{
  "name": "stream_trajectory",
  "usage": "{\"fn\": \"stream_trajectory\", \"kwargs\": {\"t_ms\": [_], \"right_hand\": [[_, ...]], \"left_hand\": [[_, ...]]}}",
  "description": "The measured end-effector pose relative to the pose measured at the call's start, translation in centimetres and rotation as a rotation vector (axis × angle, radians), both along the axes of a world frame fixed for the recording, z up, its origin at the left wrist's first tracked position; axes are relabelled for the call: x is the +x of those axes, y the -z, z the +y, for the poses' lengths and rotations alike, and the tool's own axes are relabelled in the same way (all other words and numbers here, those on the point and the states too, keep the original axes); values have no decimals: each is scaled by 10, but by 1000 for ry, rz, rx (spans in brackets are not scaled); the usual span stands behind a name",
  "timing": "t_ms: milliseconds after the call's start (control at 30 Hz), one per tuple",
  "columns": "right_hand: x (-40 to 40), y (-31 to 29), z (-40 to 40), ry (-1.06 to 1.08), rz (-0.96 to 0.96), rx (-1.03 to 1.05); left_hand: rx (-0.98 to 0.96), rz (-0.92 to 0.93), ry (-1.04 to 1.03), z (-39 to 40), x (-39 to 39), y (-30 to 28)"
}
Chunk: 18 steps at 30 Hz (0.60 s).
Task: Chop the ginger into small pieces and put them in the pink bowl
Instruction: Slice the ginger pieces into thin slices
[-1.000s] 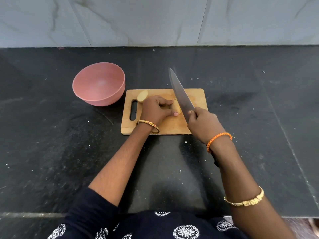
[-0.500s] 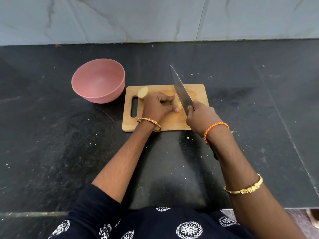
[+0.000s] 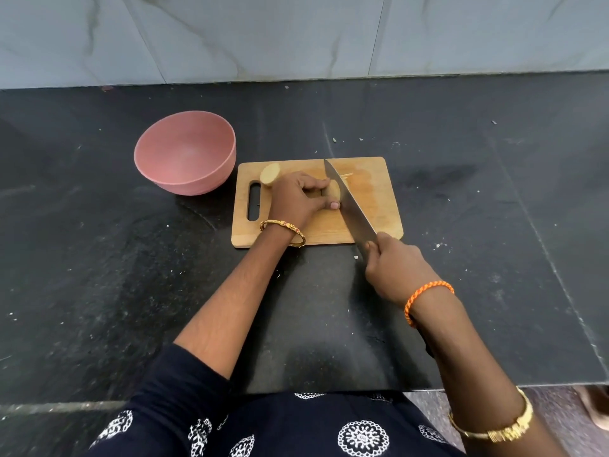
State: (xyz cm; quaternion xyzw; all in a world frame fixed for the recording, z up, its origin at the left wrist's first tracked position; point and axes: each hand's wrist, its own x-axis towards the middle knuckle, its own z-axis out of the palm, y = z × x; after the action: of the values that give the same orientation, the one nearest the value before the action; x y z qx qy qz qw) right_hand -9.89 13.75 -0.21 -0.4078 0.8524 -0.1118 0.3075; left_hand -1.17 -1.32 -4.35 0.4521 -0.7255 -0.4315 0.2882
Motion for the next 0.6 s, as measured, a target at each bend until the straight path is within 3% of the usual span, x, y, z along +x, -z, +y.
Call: {"fn": "stream_trajectory", "kwargs": {"t_ms": [200, 300, 433, 600], "right_hand": [[-3, -11, 42, -15, -44, 24], [-4, -27, 52, 16, 13, -82], [-11, -32, 25, 55, 50, -239], [-13, -12, -23, 31, 43, -214]], "left_hand": [[-3, -22, 2, 0, 0, -1], [18, -16, 6, 0, 1, -3], [20, -11, -3, 2, 0, -3], [2, -20, -4, 2, 1, -4]]}}
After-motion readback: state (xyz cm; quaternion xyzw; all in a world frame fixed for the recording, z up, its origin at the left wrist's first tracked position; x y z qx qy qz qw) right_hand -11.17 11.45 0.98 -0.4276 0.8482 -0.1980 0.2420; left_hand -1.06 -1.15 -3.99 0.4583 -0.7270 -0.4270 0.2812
